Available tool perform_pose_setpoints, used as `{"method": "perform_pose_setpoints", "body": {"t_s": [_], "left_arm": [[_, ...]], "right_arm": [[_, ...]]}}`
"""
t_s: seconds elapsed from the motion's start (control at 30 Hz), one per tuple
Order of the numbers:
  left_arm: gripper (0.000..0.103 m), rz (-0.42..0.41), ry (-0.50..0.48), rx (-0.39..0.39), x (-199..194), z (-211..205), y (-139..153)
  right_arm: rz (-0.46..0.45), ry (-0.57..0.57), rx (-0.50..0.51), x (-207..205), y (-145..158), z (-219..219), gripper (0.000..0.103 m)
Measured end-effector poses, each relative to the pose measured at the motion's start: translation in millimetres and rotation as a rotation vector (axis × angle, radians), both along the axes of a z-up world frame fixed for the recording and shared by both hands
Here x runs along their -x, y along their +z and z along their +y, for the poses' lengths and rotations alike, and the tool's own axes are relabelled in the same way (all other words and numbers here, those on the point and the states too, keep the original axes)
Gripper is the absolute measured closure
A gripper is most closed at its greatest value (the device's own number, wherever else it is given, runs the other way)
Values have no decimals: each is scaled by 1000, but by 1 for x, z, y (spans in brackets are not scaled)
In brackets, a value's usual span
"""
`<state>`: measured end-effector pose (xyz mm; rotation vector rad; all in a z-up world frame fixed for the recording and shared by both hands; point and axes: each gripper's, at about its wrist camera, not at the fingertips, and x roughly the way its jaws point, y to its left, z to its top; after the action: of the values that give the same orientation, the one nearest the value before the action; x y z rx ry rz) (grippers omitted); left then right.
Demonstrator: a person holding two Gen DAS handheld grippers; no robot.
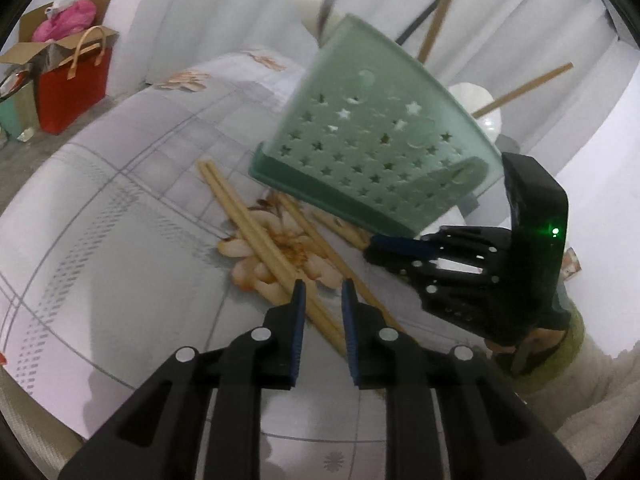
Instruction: Organize utensils
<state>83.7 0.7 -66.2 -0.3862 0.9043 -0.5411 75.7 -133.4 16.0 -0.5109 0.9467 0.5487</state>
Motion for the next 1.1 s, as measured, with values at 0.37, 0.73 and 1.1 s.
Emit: {"method": "perform_pose_setpoints", "body": {"t_s": [0.37,0.73,1.1], "left_arm": [[77,28,-77,-43,-16,-43,-1],[77,-31,-73,-462,-47,-123,5],[103,-106,18,-498,-39,-129,7]], "right_arm": [[34,-56,-60,12,0,-24,99],[20,-179,-161,47,14,-69,98],[-29,-202,-208,55,35,-73,98]]}}
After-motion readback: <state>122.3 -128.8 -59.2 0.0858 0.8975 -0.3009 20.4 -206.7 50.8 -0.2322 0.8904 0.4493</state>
